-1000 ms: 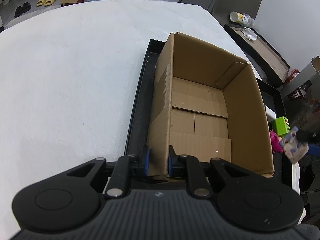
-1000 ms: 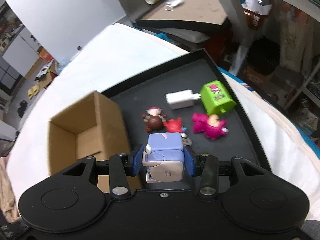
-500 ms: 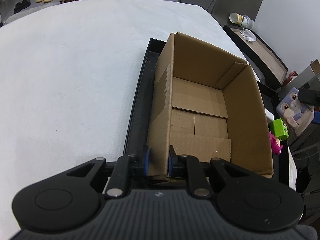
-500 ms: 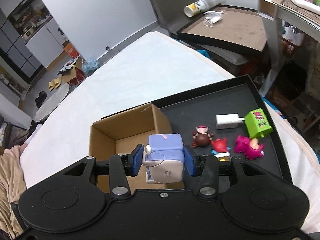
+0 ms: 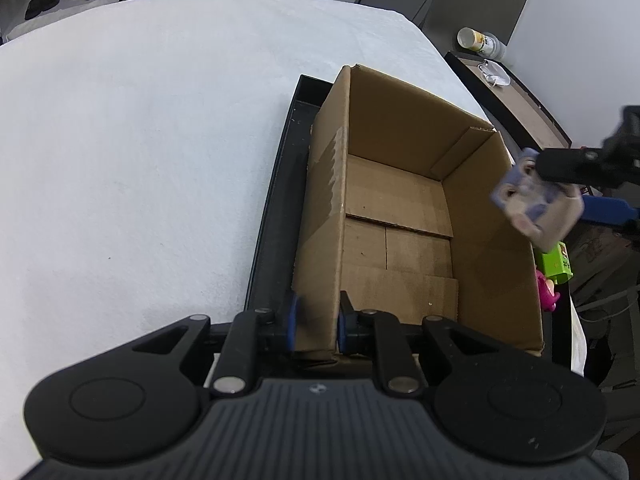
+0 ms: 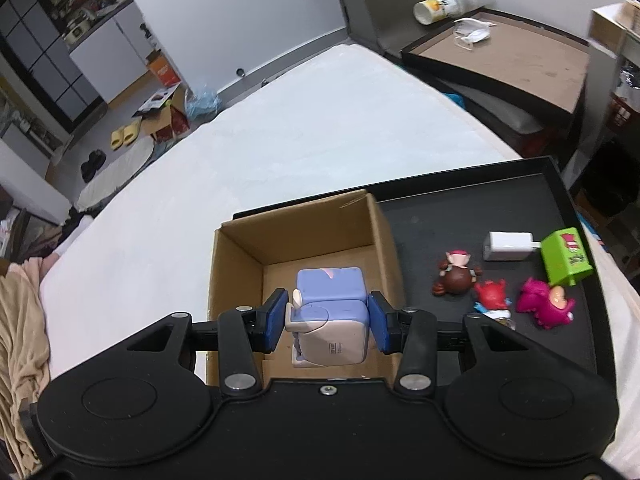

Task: Organize rigid objects
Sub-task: 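Carry the lavender cube figure into the box and open the right gripper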

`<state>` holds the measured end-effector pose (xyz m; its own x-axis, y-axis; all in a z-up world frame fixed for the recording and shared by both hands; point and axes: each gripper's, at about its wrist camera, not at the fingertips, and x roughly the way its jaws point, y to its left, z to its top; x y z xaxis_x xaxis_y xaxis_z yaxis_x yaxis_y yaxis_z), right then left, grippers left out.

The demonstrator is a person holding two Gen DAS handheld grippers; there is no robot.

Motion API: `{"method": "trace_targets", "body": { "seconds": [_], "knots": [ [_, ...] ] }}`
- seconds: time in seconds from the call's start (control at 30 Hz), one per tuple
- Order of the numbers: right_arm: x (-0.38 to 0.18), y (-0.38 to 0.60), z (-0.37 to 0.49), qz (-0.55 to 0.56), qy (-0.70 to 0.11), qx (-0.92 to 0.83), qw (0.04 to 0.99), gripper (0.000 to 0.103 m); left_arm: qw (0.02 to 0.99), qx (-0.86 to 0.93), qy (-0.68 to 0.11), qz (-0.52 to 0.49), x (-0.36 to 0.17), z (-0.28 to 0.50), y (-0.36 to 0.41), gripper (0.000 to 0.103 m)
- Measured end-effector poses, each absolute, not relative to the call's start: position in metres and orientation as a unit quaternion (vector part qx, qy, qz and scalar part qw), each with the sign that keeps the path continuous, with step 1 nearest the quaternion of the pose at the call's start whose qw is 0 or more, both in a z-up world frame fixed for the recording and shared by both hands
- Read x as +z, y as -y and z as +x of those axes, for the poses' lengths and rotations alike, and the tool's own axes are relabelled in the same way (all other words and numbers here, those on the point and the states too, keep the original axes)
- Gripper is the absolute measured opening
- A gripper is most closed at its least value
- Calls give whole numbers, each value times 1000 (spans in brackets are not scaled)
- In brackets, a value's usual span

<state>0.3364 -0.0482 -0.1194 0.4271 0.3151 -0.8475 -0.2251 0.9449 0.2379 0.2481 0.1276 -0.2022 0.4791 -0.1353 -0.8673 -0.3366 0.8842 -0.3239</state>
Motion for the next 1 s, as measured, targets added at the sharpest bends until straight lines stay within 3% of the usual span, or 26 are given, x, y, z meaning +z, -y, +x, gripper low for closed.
{"method": "trace_targets", "body": {
  "seconds": [0.73, 1.0],
  "knots": [
    [-131, -19, 371, -43, -526, 201, 825, 43, 828, 60, -508, -231, -205, 249, -127, 19],
    [-132, -26, 376, -22, -531, 220, 818, 46, 827, 61, -507, -233, -206, 250, -127, 19]
  ]
}}
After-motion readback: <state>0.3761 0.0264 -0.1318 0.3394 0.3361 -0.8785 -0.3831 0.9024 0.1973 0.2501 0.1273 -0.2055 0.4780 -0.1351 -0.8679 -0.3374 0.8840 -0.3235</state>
